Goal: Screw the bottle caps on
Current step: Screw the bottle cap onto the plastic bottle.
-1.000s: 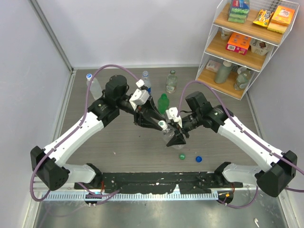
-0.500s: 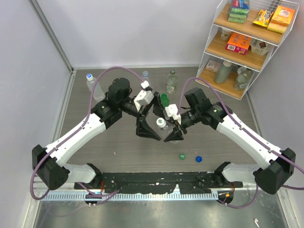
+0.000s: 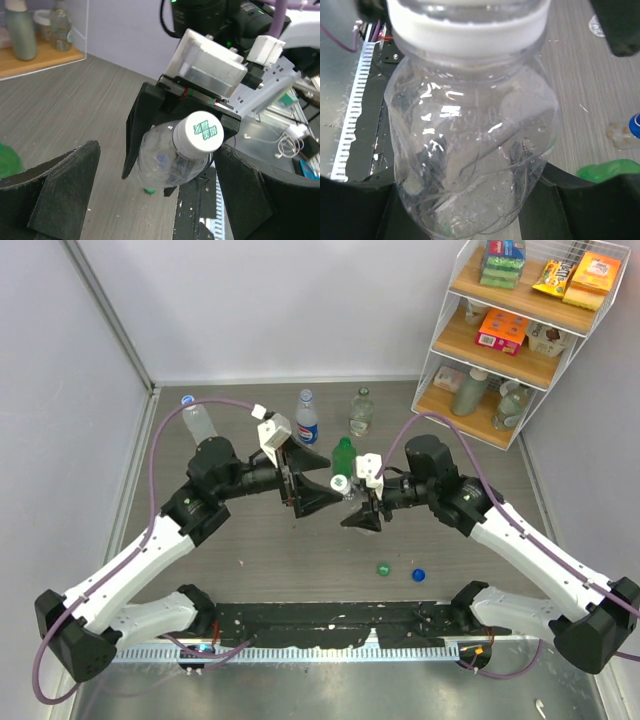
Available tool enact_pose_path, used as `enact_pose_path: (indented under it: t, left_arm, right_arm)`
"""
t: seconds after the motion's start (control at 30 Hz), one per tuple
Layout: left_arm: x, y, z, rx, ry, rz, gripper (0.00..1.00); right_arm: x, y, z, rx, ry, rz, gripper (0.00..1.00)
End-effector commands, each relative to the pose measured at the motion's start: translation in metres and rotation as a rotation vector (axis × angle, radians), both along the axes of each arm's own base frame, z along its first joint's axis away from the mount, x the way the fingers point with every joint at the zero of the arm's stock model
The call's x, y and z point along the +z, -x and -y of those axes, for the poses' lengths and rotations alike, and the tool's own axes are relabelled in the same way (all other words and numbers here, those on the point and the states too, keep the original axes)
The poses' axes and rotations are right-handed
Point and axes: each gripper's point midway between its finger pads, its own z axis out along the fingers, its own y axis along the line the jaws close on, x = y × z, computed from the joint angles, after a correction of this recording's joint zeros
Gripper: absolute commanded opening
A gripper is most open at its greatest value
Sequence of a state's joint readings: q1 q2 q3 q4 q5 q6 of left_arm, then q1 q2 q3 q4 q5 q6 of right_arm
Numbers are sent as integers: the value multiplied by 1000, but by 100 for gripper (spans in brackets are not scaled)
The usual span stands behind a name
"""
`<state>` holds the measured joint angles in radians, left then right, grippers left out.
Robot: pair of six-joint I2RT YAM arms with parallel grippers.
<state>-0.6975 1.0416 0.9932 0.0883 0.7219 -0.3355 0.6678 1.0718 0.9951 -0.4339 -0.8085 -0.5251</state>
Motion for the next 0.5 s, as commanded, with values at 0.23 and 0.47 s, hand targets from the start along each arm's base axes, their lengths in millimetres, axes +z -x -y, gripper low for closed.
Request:
enact_pose_path:
  t: [0.23, 0.47]
  left_arm:
    - [30, -41, -41, 434, 169, -184, 100]
    - [20, -59, -38, 496, 123, -244, 98]
  right_arm:
    - [-8, -58, 7, -355, 53, -40, 1]
    - [-30, -78, 11, -458, 134, -81, 1]
